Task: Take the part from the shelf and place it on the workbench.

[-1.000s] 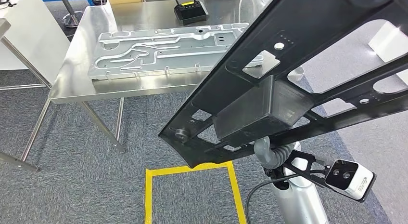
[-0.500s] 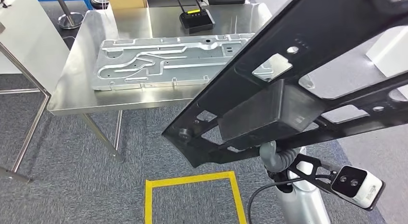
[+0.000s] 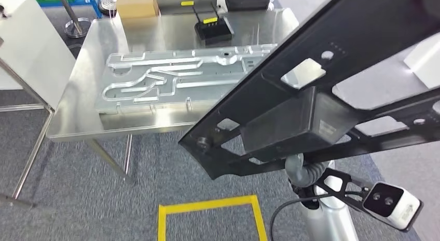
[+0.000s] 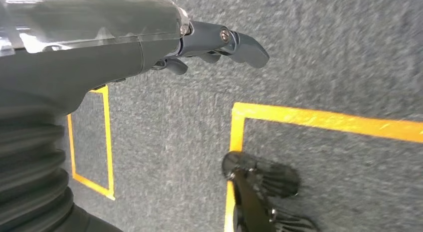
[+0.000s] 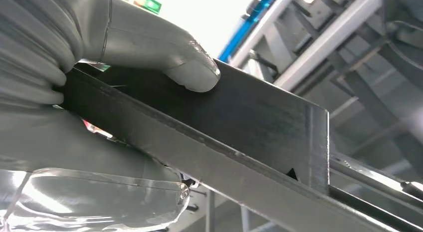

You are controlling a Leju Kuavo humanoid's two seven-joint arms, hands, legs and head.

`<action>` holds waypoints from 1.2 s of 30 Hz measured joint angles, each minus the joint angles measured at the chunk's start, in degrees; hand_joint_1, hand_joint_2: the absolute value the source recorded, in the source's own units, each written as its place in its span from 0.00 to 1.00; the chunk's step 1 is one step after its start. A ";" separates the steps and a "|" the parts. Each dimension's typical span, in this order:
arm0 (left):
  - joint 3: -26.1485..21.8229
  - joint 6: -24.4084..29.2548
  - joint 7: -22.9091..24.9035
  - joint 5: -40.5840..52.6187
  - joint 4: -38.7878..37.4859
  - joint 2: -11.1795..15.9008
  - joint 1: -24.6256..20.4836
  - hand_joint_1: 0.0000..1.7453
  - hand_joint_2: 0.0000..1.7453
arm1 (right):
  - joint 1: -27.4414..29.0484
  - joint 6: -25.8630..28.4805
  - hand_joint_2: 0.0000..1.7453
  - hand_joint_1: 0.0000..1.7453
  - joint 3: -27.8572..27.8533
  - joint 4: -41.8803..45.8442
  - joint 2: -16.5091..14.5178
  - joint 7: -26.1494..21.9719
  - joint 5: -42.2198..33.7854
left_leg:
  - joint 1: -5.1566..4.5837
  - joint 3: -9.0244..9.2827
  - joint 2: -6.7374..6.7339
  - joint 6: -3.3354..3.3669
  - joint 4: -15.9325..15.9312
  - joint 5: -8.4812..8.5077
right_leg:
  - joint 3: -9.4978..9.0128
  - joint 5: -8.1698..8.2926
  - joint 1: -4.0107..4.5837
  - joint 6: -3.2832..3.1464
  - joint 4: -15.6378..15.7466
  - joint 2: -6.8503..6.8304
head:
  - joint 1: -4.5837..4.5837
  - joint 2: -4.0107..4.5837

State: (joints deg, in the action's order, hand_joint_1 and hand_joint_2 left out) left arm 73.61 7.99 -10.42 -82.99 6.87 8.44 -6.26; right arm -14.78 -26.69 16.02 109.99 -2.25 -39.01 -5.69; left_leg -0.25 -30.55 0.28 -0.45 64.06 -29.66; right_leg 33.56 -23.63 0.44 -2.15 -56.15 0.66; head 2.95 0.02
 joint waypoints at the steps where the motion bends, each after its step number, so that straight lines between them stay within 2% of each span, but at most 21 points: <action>1: 0.00 0.00 -0.02 0.00 0.00 -0.01 -0.05 0.00 1.00 | 0.02 -0.09 1.00 1.00 -0.05 0.14 -0.05 0.00 -0.33 | 0.18 -1.97 0.00 -0.34 3.37 -1.27 | -0.56 -0.39 -0.10 -0.03 0.11 0.01 | 0.00 0.00; 3: 0.00 0.01 -0.03 0.00 -0.01 0.10 0.05 0.00 1.00 | 0.21 -0.47 1.00 1.00 -0.20 0.32 -0.14 0.00 -1.19 | 0.65 -6.17 -0.01 -0.94 8.76 -4.26 | -1.45 -1.28 -0.31 0.14 0.11 0.21 | 0.00 0.00; 4: 0.00 0.01 -0.03 0.00 -0.01 0.13 0.13 0.00 1.00 | 0.31 -0.65 1.00 1.00 -0.27 0.39 -0.15 0.00 -1.46 | 0.88 -7.45 -0.02 -1.20 9.38 -4.80 | -2.01 -1.78 -0.44 0.31 0.09 0.37 | 0.00 0.00; 6: 0.00 0.01 -0.03 0.00 -0.01 0.18 0.21 0.00 1.00 | 0.41 -0.86 1.00 1.00 -0.39 0.52 -0.16 0.01 -1.68 | 1.34 -7.56 -0.01 -1.73 5.65 -2.20 | -3.38 -2.89 -0.75 0.76 -0.01 0.70 | 0.00 0.00; 8: 0.00 0.01 -0.03 0.00 -0.01 0.23 0.32 0.00 1.00 | 0.41 -0.98 1.00 1.00 -0.52 0.55 -0.17 0.01 -1.75 | 1.73 -5.96 0.30 -2.06 -1.91 3.64 | -4.64 -4.19 -0.95 1.42 -0.32 1.03 | -0.01 0.00; 9: 0.00 0.01 -0.03 0.00 -0.01 0.25 0.36 0.00 1.00 | 0.38 -1.10 1.00 1.00 -0.63 0.60 -0.20 0.01 -1.86 | 1.74 -5.38 0.48 -1.82 -4.53 5.50 | -4.87 -4.73 -0.96 1.81 -0.47 1.21 | -0.01 0.00; 10: 0.00 0.04 -0.03 0.00 -0.01 0.26 0.44 0.00 1.00 | 0.39 -1.28 1.00 1.00 -0.74 0.68 -0.25 0.01 -1.98 | 1.71 -5.13 0.62 -1.38 -6.14 6.60 | -4.97 -5.12 -0.92 2.25 -0.63 1.40 | -0.01 0.00; 13: -0.02 0.28 -0.09 0.00 -0.01 0.26 0.52 0.00 1.00 | 0.47 -2.19 1.00 1.00 -1.21 1.25 -0.52 0.00 -2.45 | 1.53 -4.60 0.42 0.23 -6.49 6.24 | -4.81 -5.41 -0.96 3.21 -1.52 1.35 | 0.01 0.00; 14: -0.06 0.34 -0.17 0.00 -0.01 0.27 0.48 0.00 1.00 | 0.43 -2.55 1.00 1.00 -1.39 1.45 -0.64 0.01 -2.53 | 1.53 -4.16 0.30 0.62 -6.60 6.02 | -4.01 -5.54 -1.04 3.42 -3.19 0.92 | -0.01 0.00; 16: -0.17 0.42 -0.35 0.00 -0.01 0.29 0.41 0.00 1.00 | 0.40 -3.03 1.00 1.00 -1.72 1.65 -0.88 0.01 -2.47 | 1.49 -3.30 0.12 1.15 -6.77 5.45 | -0.30 -6.93 -1.16 3.83 -9.47 0.03 | -0.01 0.00; 18: -0.25 0.44 -0.52 0.00 -0.01 0.30 0.42 0.00 1.00 | 0.67 -3.23 1.00 1.00 -2.09 1.81 -1.13 0.00 -2.11 | 1.34 -2.54 -0.02 1.39 -6.77 4.64 | 4.84 -10.16 -1.17 4.12 -16.65 -0.24 | -0.01 0.00; 20: -0.29 0.43 -0.72 0.00 -0.01 0.29 0.47 0.00 1.00 | 1.04 -3.24 1.00 1.00 -2.52 2.15 -1.36 0.00 -1.58 | 1.17 -1.36 -0.08 1.49 -6.77 3.66 | 7.82 -11.35 -1.14 3.95 -19.00 -0.27 | -0.01 0.00; 21: -0.31 0.42 -0.80 0.00 -0.01 0.28 0.49 0.00 1.00 | 1.17 -3.23 1.00 1.00 -2.76 2.46 -1.51 0.00 -1.37 | 1.06 -0.62 -0.08 1.50 -6.77 3.12 | 7.78 -10.01 -1.09 3.67 -17.20 -0.28 | -0.02 0.00; 23: -0.34 0.39 -0.94 0.00 -0.01 0.27 0.51 0.00 1.00 | 1.34 -3.19 1.00 1.00 -3.31 3.40 -1.87 0.00 -0.96 | 0.85 0.89 -0.07 1.41 -6.82 1.93 | 5.57 -4.14 -0.74 2.70 -9.33 -0.47 | -0.02 0.00; 25: -0.40 0.35 -1.01 0.00 -0.01 0.23 0.51 0.00 1.00 | 1.56 -3.08 1.00 1.00 -4.02 4.62 -2.21 0.00 -0.57 | 0.67 2.01 -0.04 0.96 -6.94 0.87 | 3.70 -0.17 -0.17 1.85 -3.35 -0.76 | -0.02 0.00; 26: -0.47 0.34 -1.03 0.00 -0.01 0.22 0.53 0.00 1.00 | 1.73 -3.04 1.00 1.00 -4.41 5.26 -2.33 0.00 -0.39 | 0.63 2.43 -0.06 0.64 -6.95 0.56 | 3.40 0.55 0.03 1.49 -2.17 -0.82 | -0.03 0.00; 29: -0.87 0.39 -1.16 0.00 -0.01 0.21 0.58 0.00 1.00 | 2.29 -2.86 1.00 1.00 -5.42 7.36 -2.78 0.00 0.29 | 0.57 3.09 -0.16 -0.37 -5.93 0.34 | 2.23 0.20 -0.11 0.74 -1.49 -0.44 | -0.03 0.00; 31: -1.08 0.37 -1.37 0.00 -0.01 0.21 0.47 0.00 1.00 | 2.38 -2.03 1.00 1.00 -5.86 8.61 -3.00 0.00 1.04 | 0.72 0.98 -0.17 -0.82 -1.57 -0.70 | 0.93 -0.28 -0.31 0.20 -1.08 -0.32 | -0.01 0.00; 34: -1.14 0.09 -1.66 0.00 -0.01 0.30 0.42 0.00 1.00 | 1.28 0.53 1.00 1.00 -6.46 8.66 -2.96 0.00 2.05 | 0.88 -5.99 -0.17 -1.42 8.73 -4.90 | -0.30 -1.47 -0.23 -0.22 -0.98 -0.07 | 0.00 0.00; 35: -1.13 -0.05 -1.70 0.00 -0.01 0.32 0.43 0.00 1.00 | 0.72 1.16 1.00 1.00 -6.75 8.39 -2.91 0.01 2.20 | 0.88 -7.56 -0.17 -1.51 9.98 -5.52 | -0.85 -1.94 -0.20 -0.20 -0.98 0.08 | 0.00 0.00; 36: -1.13 -0.17 -1.72 0.00 -0.01 0.32 0.44 0.00 1.00 | 0.21 1.57 1.00 1.00 -7.04 8.13 -2.86 0.01 2.26 | 0.89 -8.17 -0.17 -1.52 9.21 -4.87 | -1.56 -2.47 -0.18 -0.13 -0.99 0.20 | 0.00 0.00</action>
State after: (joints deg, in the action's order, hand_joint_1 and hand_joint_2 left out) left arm 72.49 7.82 -12.14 -82.99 6.86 8.76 -5.82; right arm -14.57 -25.12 8.98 118.12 -5.10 -39.01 -3.43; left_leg 0.63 -38.71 0.11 -1.96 73.27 -34.53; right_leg 32.00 -26.10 0.26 -2.28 -57.14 0.86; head 2.95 0.02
